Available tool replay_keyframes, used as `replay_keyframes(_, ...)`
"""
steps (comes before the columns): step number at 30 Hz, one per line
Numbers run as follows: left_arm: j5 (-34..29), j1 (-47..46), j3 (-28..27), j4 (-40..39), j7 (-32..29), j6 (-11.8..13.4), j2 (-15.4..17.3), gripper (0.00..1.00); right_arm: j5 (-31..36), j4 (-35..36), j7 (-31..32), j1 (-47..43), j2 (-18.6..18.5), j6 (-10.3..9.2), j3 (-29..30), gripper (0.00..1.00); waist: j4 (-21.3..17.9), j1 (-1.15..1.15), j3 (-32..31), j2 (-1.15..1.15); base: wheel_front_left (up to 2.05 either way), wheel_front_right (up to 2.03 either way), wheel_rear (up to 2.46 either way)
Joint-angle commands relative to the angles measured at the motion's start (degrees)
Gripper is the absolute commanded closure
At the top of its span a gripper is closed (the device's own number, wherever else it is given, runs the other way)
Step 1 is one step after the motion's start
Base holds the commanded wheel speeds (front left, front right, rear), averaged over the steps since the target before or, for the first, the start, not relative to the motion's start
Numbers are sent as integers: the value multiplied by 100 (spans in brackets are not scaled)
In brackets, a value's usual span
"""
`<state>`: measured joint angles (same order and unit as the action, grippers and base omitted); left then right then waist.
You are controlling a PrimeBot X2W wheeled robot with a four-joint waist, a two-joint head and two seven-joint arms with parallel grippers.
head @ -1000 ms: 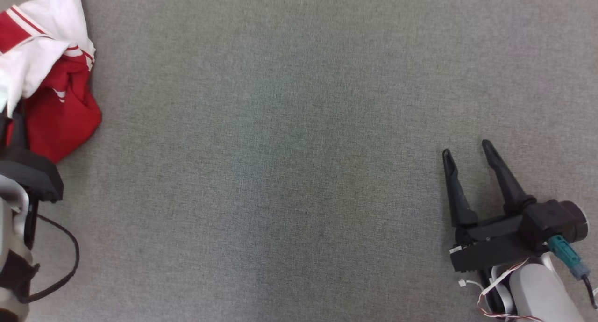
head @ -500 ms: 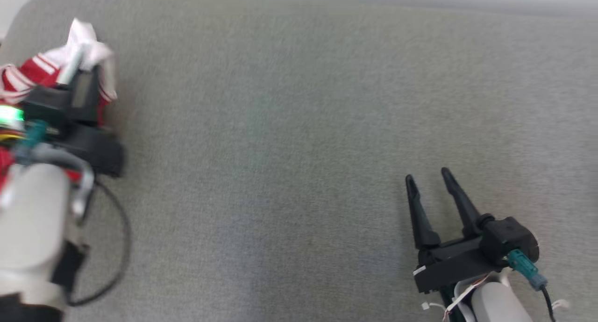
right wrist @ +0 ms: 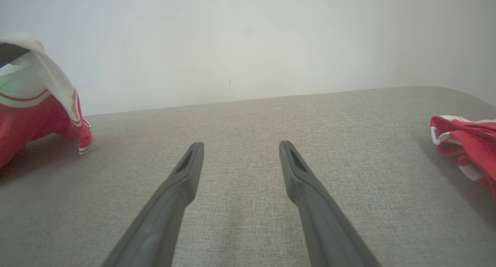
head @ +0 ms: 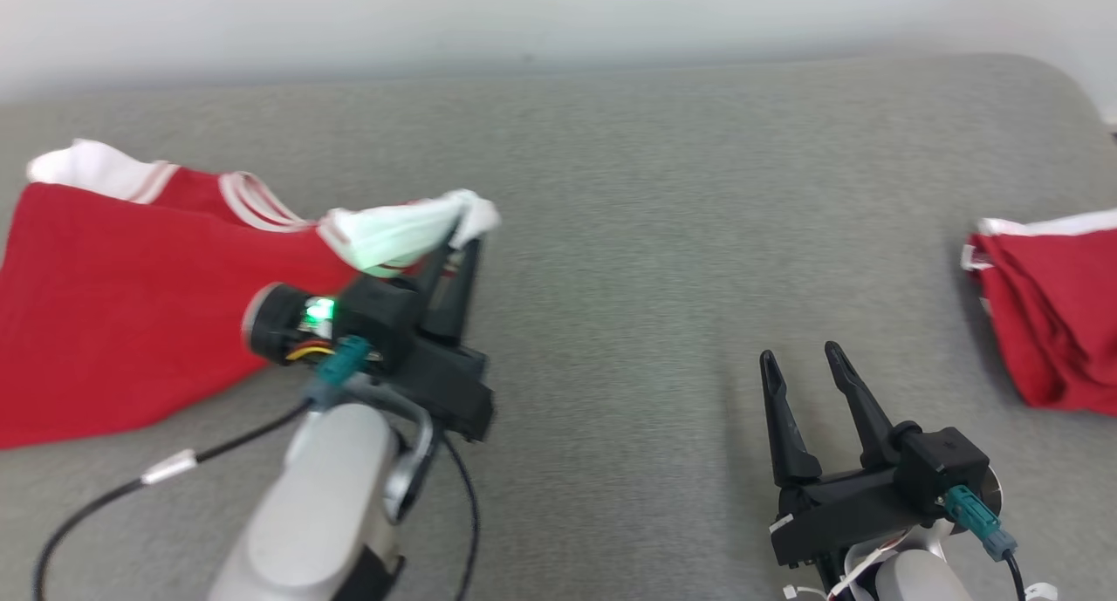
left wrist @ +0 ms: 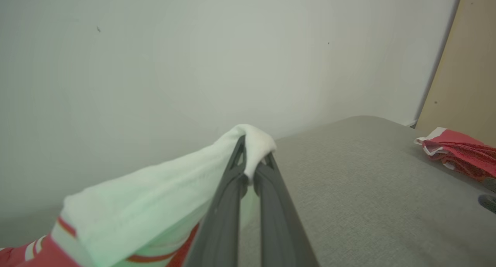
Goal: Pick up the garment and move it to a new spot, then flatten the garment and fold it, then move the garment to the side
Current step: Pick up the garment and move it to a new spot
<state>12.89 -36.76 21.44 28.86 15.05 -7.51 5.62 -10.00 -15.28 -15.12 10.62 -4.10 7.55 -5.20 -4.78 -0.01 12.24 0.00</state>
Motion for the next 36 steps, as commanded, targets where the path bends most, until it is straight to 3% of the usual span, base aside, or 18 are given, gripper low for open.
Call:
replay_keyframes(1, 47, 36, 137, 17, 16, 9, -87, 100, -3, 9, 1, 11, 39, -14, -19, 0, -485, 1, -91, 0, 0, 0, 0)
replay_keyframes(8, 260, -315, 739, 133, 17, 9, -264, 100, -58, 34, 1, 153, 90, -14, -110, 0, -989, 1, 85, 0, 0, 0, 0)
replay_keyframes(14, 800, -813, 1437, -3, 17, 38, -276, 100, -149, 30, 1, 330, 115, -14, -290, 0, -1488, 1, 311, 0, 0, 0, 0)
replay_keyframes(22, 1347, -1356, 2197, -86, 17, 310, -270, 100, -324, -10, 1, 454, 123, -14, -474, 0, -1903, 1, 428, 0, 0, 0, 0)
replay_keyframes(23, 1363, -1356, 2243, -47, 17, 352, -272, 95, -345, -12, 1, 444, 125, -14, -474, 0, -1910, 1, 427, 0, 0, 0, 0)
replay_keyframes(24, 1395, -1341, 2266, 7, 17, 394, -268, 59, -354, -15, 1, 436, 126, -14, -469, 0, -1911, 1, 424, 0, 0, 0, 0)
replay_keyframes(25, 1406, -1326, 2279, 65, 17, 416, -266, 0, -356, -20, 1, 426, 127, -14, -449, 0, -1896, 1, 412, 0, 0, 0, 0)
replay_keyframes(31, 1214, -952, 1886, 407, 17, 578, -268, 0, -284, -22, 1, 313, 124, -14, -271, 0, -1514, 1, 212, 0, 0, 0, 0)
replay_keyframes(36, 929, -313, 1104, 336, 17, 660, -252, 0, -192, -10, 1, 206, 124, -14, -195, 0, -1132, 1, -30, 0, 0, 0, 0)
